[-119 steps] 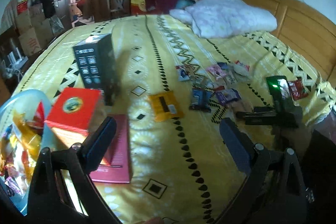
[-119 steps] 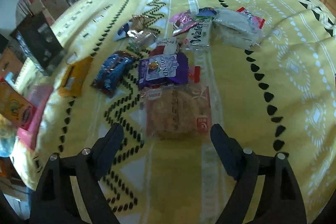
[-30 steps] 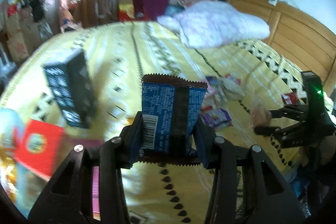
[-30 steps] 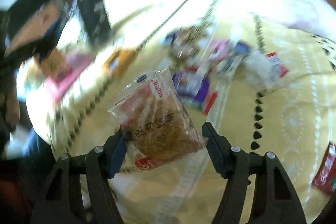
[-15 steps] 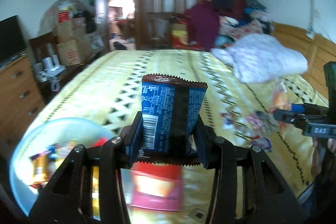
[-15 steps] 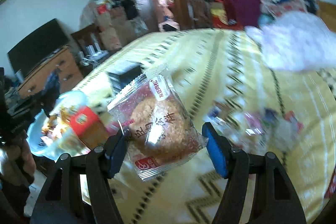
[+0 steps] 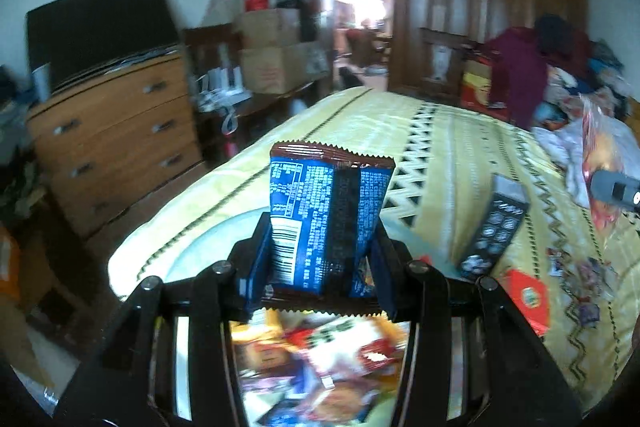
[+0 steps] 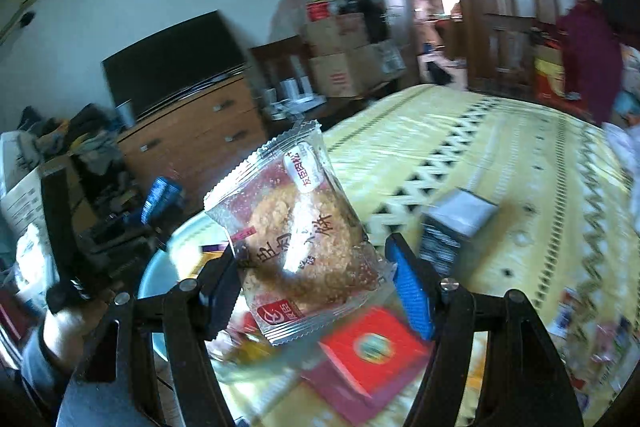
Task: Organize snacks
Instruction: 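Carry both held snacks over the blue basin, then hold both snacks above the basin before releasing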
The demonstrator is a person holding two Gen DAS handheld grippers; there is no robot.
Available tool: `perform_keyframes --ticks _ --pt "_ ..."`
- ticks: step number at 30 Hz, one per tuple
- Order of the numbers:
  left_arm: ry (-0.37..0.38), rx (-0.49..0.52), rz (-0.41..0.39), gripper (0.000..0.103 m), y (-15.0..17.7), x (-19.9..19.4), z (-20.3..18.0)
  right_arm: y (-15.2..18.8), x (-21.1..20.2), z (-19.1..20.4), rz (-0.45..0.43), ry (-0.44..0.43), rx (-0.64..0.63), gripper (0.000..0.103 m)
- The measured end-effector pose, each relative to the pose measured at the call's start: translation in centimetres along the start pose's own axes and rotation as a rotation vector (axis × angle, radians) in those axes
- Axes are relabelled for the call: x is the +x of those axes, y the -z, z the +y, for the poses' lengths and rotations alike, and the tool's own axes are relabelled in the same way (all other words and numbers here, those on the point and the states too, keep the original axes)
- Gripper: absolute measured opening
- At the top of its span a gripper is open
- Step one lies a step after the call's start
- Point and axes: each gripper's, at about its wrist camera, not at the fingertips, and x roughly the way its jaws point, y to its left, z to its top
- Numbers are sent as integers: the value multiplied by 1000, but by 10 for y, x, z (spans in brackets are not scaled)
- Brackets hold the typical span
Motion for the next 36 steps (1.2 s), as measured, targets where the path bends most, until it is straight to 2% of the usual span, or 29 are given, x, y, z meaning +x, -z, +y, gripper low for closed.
perform_keyframes --ticks 4,9,15,36 --pt "-33 -41 29 45 11 6 19 -9 37 39 36 -61 -29 72" --pt "-38 -69 42 45 17 12 35 -7 66 73 80 -97 -64 72" --pt "-27 -83 44 45 20 10 55 0 81 82 108 -100 -76 72" --pt "-13 -85 47 45 23 11 61 7 89 78 119 -99 -75 73"
